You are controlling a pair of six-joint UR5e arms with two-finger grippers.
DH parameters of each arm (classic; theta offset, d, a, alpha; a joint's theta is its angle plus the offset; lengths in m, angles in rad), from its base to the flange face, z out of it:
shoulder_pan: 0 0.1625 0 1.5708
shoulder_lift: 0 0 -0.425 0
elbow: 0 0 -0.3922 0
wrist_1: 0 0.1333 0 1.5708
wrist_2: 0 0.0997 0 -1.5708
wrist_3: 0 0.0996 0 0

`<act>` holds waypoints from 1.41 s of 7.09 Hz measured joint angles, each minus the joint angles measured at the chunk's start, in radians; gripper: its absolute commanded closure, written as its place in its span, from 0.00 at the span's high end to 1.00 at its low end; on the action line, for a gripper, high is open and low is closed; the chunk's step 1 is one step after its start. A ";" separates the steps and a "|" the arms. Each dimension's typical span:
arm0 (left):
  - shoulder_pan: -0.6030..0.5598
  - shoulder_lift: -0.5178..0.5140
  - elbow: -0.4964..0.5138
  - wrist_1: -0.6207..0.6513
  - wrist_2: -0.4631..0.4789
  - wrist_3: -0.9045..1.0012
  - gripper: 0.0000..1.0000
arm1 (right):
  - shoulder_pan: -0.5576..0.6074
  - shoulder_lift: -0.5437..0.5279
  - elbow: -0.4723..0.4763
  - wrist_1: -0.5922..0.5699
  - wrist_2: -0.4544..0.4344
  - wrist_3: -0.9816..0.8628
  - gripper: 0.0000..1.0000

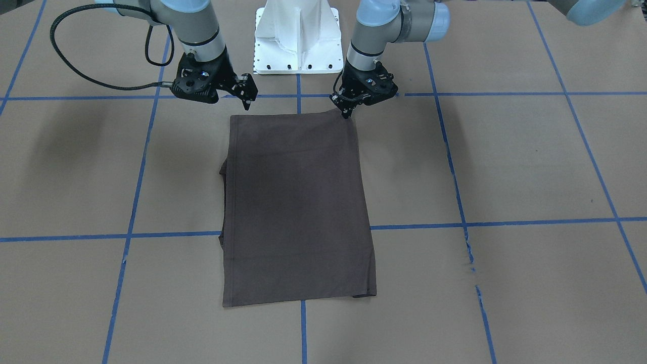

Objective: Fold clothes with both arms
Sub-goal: 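Grasp both near corners of the shirt with the left and right grippers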

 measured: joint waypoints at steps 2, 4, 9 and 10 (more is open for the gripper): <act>-0.001 -0.002 0.000 0.000 0.001 0.016 0.00 | -0.034 0.003 -0.059 0.081 -0.041 0.126 1.00; -0.001 -0.003 0.002 -0.001 0.001 0.020 0.00 | -0.055 0.000 -0.179 0.252 -0.066 0.284 1.00; -0.003 -0.005 0.004 -0.001 0.001 0.021 0.00 | -0.106 -0.050 -0.220 0.302 -0.139 0.323 1.00; -0.006 -0.005 0.003 0.000 0.001 0.021 0.00 | -0.115 -0.052 -0.222 0.303 -0.145 0.324 1.00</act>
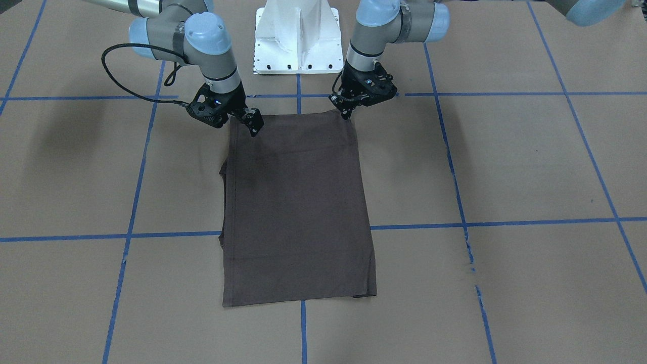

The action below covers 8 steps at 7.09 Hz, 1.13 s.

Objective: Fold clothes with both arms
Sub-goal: 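Grasp both near corners of the shirt with the left and right grippers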

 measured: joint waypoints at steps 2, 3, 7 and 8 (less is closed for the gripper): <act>-0.003 0.000 -0.001 0.000 0.000 0.000 0.00 | -0.016 -0.001 -0.006 0.000 -0.012 0.002 0.99; -0.005 0.000 -0.002 0.000 0.000 0.000 0.00 | -0.021 -0.001 -0.008 0.000 -0.016 0.004 0.60; -0.007 0.001 -0.002 0.001 0.000 0.000 0.00 | -0.025 0.005 -0.002 -0.003 -0.018 0.010 0.18; -0.007 0.001 -0.002 0.001 0.000 0.000 0.00 | -0.025 0.008 0.000 -0.005 -0.017 0.010 0.17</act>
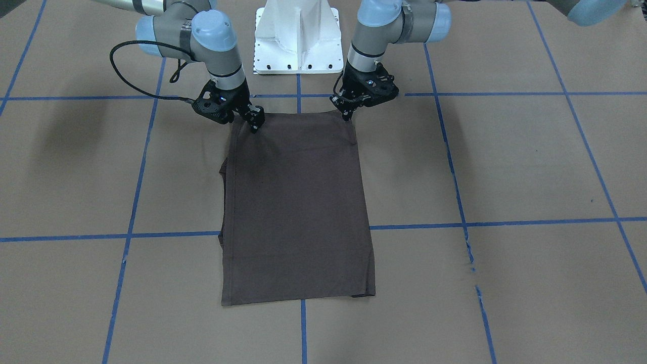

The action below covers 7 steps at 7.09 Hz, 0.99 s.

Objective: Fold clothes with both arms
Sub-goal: 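Grasp both near corners of the shirt with the left and right grippers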

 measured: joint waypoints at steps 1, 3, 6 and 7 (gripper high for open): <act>0.000 0.000 0.000 0.000 0.000 0.000 0.00 | 0.001 0.002 0.002 -0.002 0.000 0.000 0.14; 0.000 0.000 0.000 0.000 0.000 0.000 0.00 | 0.002 0.006 0.004 -0.002 0.000 0.001 0.11; 0.000 -0.001 0.001 0.000 0.000 0.000 0.00 | 0.009 0.012 0.003 -0.004 0.001 0.000 0.06; 0.000 -0.001 0.001 0.000 0.000 0.000 0.00 | 0.013 0.017 0.005 -0.003 0.001 0.000 0.00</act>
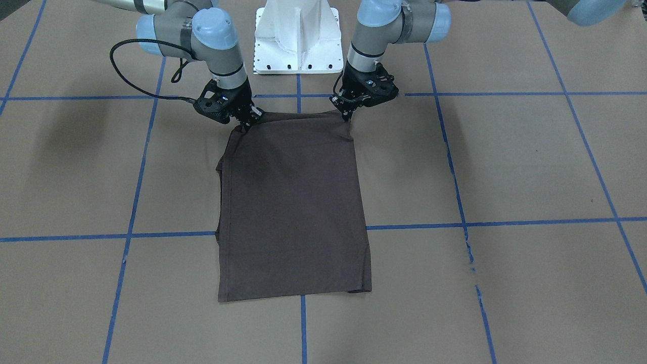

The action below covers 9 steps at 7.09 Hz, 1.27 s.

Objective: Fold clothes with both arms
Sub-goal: 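Grasp both near corners of the shirt with the left and right grippers, then lift the near edge with both grippers and fold it toward the far edge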

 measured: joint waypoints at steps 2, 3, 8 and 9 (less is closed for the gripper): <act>0.000 0.001 -0.004 0.000 -0.001 0.000 0.00 | 0.005 0.002 0.016 0.000 0.001 0.000 0.00; 0.000 0.006 -0.016 0.001 -0.002 0.000 0.00 | 0.007 0.000 0.036 0.000 0.002 0.000 0.00; 0.076 0.029 -0.259 0.221 -0.005 -0.002 0.00 | -0.035 -0.086 0.237 0.001 0.059 -0.002 0.00; 0.090 0.042 -0.295 0.243 -0.005 -0.002 0.00 | -0.044 -0.092 0.254 0.002 0.083 -0.002 0.00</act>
